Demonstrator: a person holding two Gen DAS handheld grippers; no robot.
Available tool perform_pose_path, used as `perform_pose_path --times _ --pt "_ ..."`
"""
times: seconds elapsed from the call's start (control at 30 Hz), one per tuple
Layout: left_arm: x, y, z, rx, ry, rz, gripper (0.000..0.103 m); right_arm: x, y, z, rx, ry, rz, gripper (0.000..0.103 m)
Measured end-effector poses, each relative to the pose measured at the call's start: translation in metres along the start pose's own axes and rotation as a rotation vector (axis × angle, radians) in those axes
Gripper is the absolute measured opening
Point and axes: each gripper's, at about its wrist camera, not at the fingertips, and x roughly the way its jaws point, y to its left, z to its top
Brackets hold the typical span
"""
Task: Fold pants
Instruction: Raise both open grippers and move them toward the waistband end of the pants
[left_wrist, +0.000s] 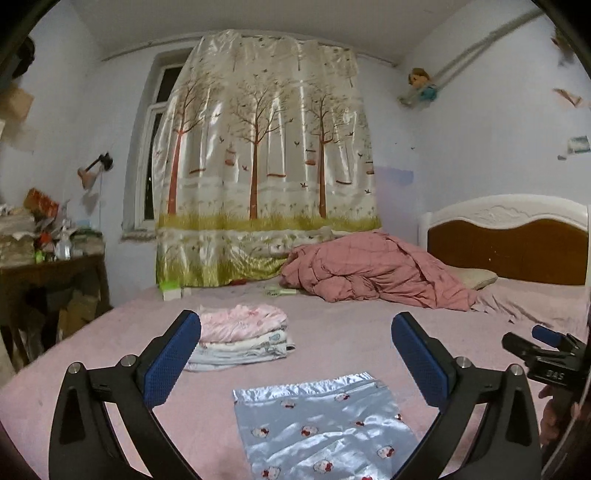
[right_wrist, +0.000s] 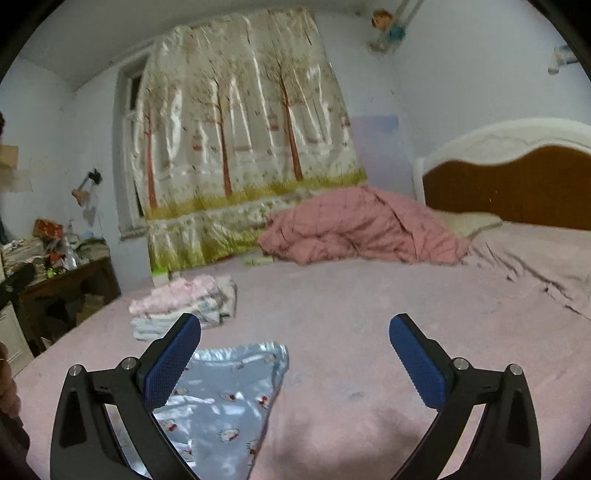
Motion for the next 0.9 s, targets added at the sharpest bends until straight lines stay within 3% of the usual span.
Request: perform_pose_path --times 0.3,0.4,0.67,0.9 --pt "0.027 -0.009 0.007 0.07 -0.016 0.108 0.103 0.035 -0.025 0.02 0.007 0.03 -0.073 0.103" --pt "0.038 -0.001 0.017 0.051 0.016 0.105 0.103 0.051 -0.024 0.04 -0.002 0.06 -0.022 0.103" --pt "0.051 0.014 0.047 0.036 -0.05 0.111 0.103 0.084 -0.006 0.095 -0.009 -0.03 0.043 0.103" --pt "0.076 0.04 0.035 -0.014 -0.055 0.188 0.103 0.123 0.017 0.115 -0.05 -0.06 0.143 0.103"
